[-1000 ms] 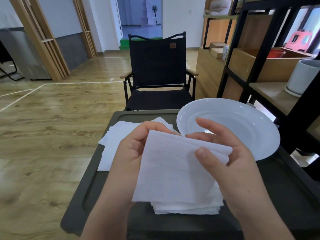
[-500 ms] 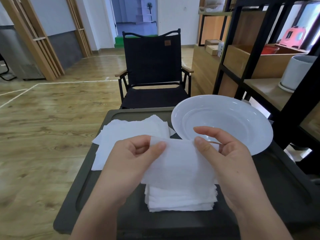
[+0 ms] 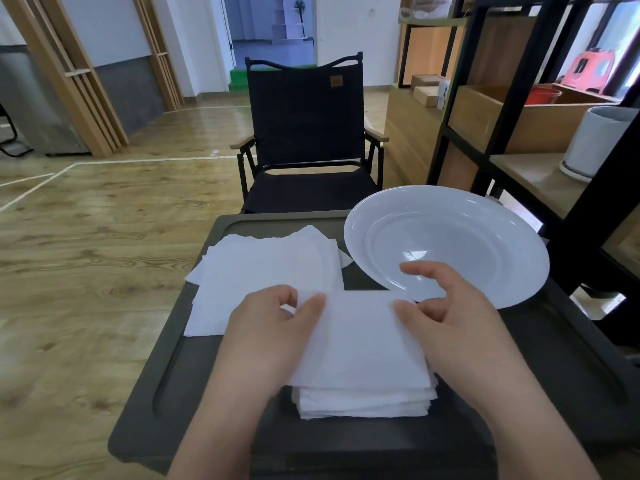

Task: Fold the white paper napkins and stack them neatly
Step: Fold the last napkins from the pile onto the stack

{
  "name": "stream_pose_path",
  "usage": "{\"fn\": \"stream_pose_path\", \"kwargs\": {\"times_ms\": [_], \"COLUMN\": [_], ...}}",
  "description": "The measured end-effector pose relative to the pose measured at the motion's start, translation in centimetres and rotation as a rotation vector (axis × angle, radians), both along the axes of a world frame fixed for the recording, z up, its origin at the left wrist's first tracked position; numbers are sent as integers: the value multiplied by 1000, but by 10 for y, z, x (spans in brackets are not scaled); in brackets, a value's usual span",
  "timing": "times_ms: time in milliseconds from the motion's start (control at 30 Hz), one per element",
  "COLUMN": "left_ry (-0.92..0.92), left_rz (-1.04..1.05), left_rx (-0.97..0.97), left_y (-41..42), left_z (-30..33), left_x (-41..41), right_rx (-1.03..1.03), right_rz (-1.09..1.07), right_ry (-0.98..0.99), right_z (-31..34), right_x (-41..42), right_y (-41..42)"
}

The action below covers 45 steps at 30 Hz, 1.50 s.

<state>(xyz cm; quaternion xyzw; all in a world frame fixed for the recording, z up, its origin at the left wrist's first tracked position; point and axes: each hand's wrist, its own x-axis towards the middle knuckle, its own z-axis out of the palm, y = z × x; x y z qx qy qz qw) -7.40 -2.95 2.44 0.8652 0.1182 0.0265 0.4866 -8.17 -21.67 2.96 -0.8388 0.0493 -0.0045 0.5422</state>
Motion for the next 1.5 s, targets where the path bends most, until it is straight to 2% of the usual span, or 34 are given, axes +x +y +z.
{"fn": "stream_pose_path", "kwargs": {"times_ms": [67, 133, 300, 400, 467, 533, 600, 800, 900, 967, 1033, 1100, 1133, 1200, 1233, 1300, 1400, 1500], "left_ry": [41, 55, -4, -138, -123, -29, -3, -172, -284, -419, -502, -527, -505, -385, -300, -104, 36, 36], "left_rz": [26, 19, 38, 127, 38, -81, -112, -20, 106, 178, 100, -71, -122, -68, 22, 183, 44, -41], "left_rx": [157, 226, 256, 395, 474, 497, 486, 537, 448, 288, 43, -286, -461, -709, -746, -672, -435, -373], "left_y": [0, 2, 15, 34, 45, 53, 56, 57, 51, 45, 36, 29, 25, 19, 16, 10, 4, 2], "left_z": [-4, -6, -4, -9, -16, -25, -29, -36, -27, -12, 7, 25, 32, 35, 31, 25, 22, 27], "left_x": [1, 2, 2, 5, 7, 8, 10, 19, 14, 9, 0, -10, -14, -15, -13, -10, -11, -14], "right_rx": [-104, -190, -275, -255, -220, -175, -133, -71, -54, -41, -9, 30, 49, 80, 85, 90, 145, 313], "right_rz": [-27, -47, -105, -225, -251, -241, -215, -170, -162, -151, -122, -58, -10, 86, 129, 187, 187, 71], "right_ry": [16, 15, -32, -148, -190, -186, -180, -220, -236, -242, -232, -205, -194, -180, -179, -182, -181, -116], "right_z": [-8, -15, -10, 2, 7, 8, 8, 7, 6, 5, 4, 4, 4, 6, 7, 7, 5, 4], "right_x": [4, 8, 4, 0, -1, -1, -1, -2, -2, -2, -3, -5, -5, -8, -8, -7, -6, -5], "right_y": [2, 3, 3, -4, -8, -9, -8, -3, 0, 3, 8, 15, 18, 23, 26, 30, 29, 26]}}
